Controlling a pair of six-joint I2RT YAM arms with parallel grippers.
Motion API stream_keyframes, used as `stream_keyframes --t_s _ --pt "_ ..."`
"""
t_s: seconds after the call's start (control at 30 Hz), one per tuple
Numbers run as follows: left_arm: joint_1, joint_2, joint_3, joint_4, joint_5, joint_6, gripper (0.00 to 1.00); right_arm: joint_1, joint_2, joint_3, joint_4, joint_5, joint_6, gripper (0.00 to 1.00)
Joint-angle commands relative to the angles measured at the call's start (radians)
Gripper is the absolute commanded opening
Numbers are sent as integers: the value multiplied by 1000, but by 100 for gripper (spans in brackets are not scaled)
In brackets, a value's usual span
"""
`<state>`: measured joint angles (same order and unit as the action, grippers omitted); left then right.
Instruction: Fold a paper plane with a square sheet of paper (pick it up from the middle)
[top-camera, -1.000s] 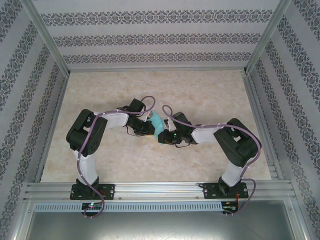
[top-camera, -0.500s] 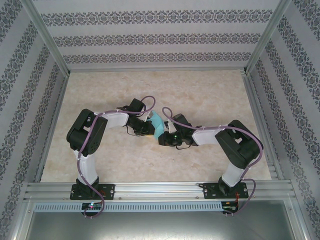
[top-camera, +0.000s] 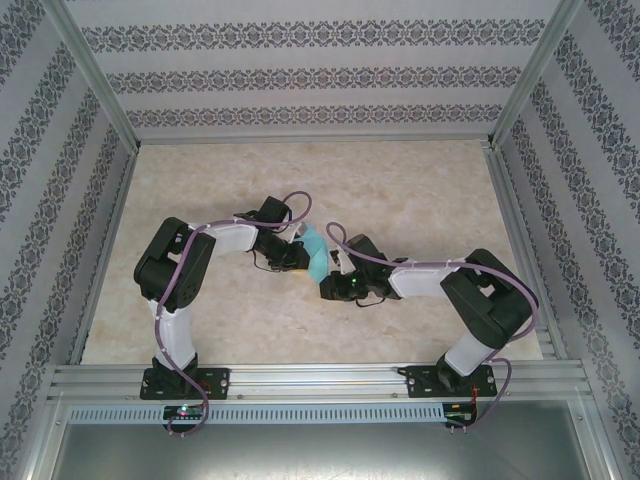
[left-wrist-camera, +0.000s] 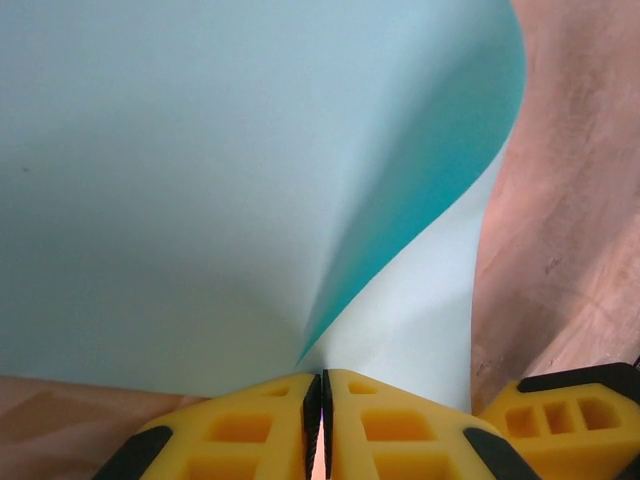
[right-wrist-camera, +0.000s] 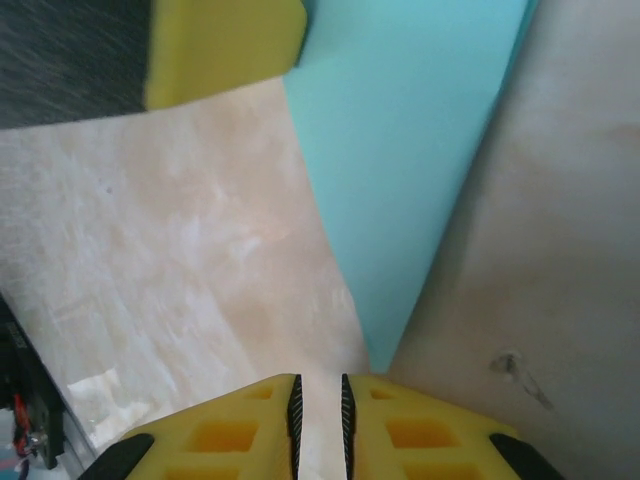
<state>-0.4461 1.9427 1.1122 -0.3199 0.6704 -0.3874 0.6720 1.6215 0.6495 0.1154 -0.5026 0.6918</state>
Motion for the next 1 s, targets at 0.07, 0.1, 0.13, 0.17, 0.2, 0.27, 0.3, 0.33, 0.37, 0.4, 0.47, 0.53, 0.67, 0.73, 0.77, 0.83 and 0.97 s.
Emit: stream_keyframes --t_s 0.07,0.1,0.13,0.17,0.2,0.27,0.3,0.33,0.37,0.4,0.47,0.53,0.67,0.73,0.77,0.83,0.97 --pt "-12 70 -18 -31 -145 52 17 -95 -58 24 81 -31 64 21" --pt "-11 68 -18 -33 -145 53 17 -104 -49 48 69 -30 60 21" --pt "-11 65 -17 -33 -145 52 17 -109 -40 68 55 -26 53 21" --pt "-11 64 -16 -33 -146 53 17 -113 -26 94 40 -22 46 20" --pt "-12 61 -15 -31 -146 55 17 -117 -9 117 32 -20 42 20" --pt "-12 63 -10 -34 -147 55 17 -127 32 153 36 -29 40 20" --pt "-12 63 -7 -34 -147 55 17 -130 52 173 35 -30 40 20" --pt "-12 63 -4 -35 -147 57 17 -133 69 190 36 -28 36 20" --pt "-11 63 -2 -37 -149 59 17 -137 94 208 37 -26 34 19" --pt "-11 62 2 -39 -149 60 17 -139 117 225 34 -23 29 19" --pt "-12 62 6 -45 -154 66 17 -145 153 255 32 -19 24 19" --pt "-11 61 10 -54 -167 71 17 -151 187 274 33 -13 22 19" --pt "-11 66 14 -60 -182 79 17 -164 241 312 37 -2 13 18" --pt "-11 71 15 -63 -189 81 17 -170 263 330 30 1 7 18" --pt "-12 70 15 -64 -191 83 17 -173 275 339 30 2 5 18" --pt "-12 71 16 -65 -198 85 17 -175 296 355 16 6 -4 18" --pt "-11 74 18 -71 -206 89 17 -176 323 381 -44 58 -40 18"
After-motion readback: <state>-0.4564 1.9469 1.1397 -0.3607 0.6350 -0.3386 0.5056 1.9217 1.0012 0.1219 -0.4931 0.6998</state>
